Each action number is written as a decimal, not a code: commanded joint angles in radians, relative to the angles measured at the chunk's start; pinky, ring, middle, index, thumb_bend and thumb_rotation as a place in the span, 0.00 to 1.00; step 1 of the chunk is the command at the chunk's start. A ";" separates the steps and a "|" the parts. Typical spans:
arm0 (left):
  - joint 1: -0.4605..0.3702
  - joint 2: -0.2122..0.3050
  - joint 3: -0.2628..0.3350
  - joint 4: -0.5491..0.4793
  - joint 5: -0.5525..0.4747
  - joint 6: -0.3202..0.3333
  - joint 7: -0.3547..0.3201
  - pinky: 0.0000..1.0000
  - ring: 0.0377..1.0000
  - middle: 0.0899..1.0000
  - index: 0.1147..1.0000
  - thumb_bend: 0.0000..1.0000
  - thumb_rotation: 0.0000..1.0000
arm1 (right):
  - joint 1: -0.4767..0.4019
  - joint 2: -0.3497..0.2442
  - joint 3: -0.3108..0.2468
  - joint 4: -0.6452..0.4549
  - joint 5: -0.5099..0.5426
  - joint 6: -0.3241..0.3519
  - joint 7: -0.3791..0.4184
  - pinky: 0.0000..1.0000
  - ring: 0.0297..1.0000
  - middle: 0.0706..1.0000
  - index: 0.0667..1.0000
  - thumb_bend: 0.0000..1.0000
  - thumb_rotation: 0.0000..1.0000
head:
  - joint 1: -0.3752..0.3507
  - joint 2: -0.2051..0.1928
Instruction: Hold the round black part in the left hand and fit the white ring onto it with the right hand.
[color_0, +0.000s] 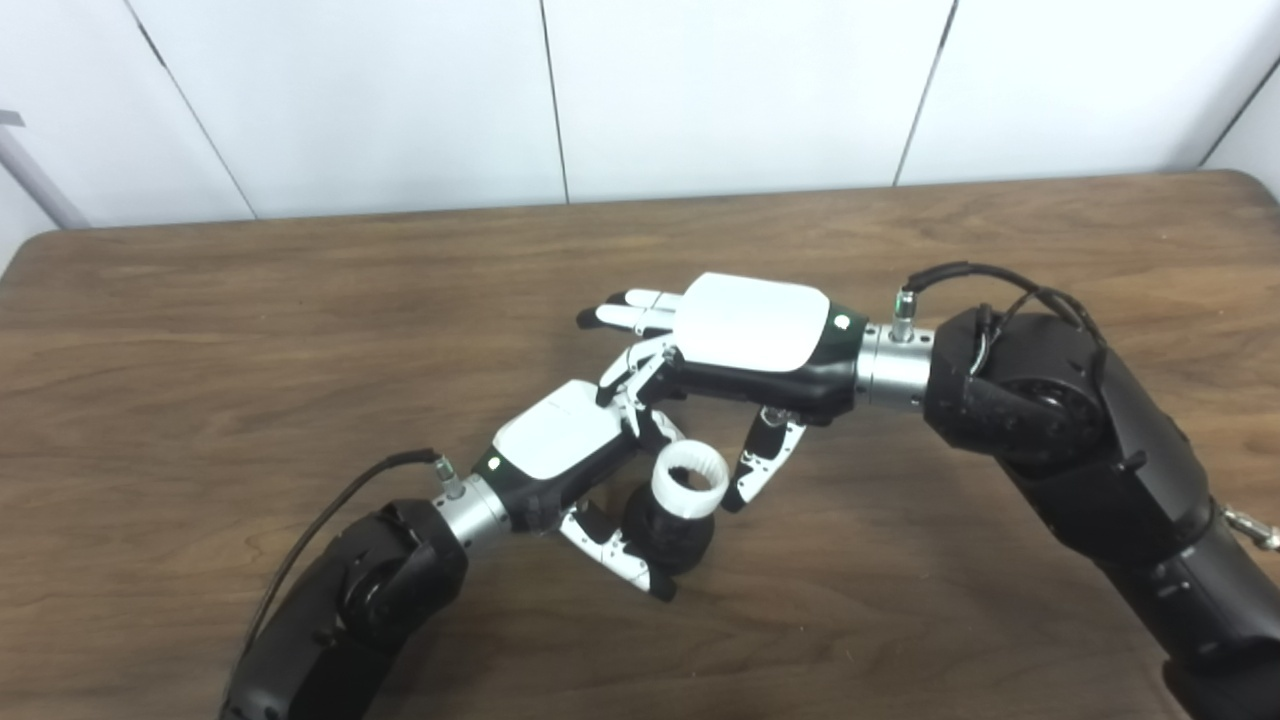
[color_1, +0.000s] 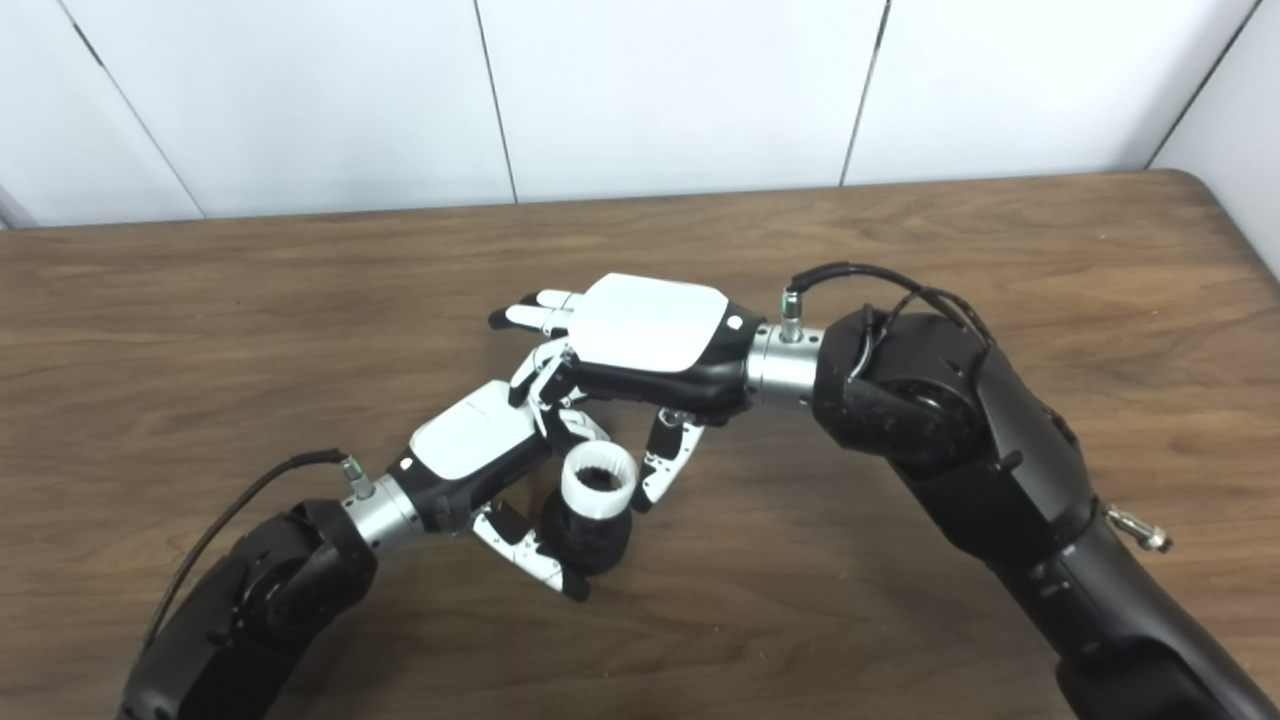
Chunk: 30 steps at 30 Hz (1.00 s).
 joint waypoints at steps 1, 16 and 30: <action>-0.023 0.004 0.003 -0.016 -0.003 -0.006 0.012 1.00 0.93 0.67 0.41 0.52 0.06 | -0.036 0.003 -0.015 0.002 0.006 -0.022 -0.033 1.00 1.00 0.76 0.44 0.53 0.14 | 0.002 0.001; -0.022 0.008 0.006 0.000 -0.008 -0.017 0.019 1.00 0.95 0.69 0.41 0.52 0.06 | -0.017 0.004 0.003 -0.008 -0.009 -0.021 -0.030 1.00 1.00 0.77 0.44 0.52 0.14 | 0.000 0.006; -0.018 -0.003 0.015 -0.006 -0.041 -0.006 0.014 1.00 0.92 0.69 0.41 0.52 0.06 | 0.005 0.016 0.018 -0.022 -0.029 -0.015 -0.032 1.00 1.00 0.80 0.45 0.53 0.14 | 0.012 0.001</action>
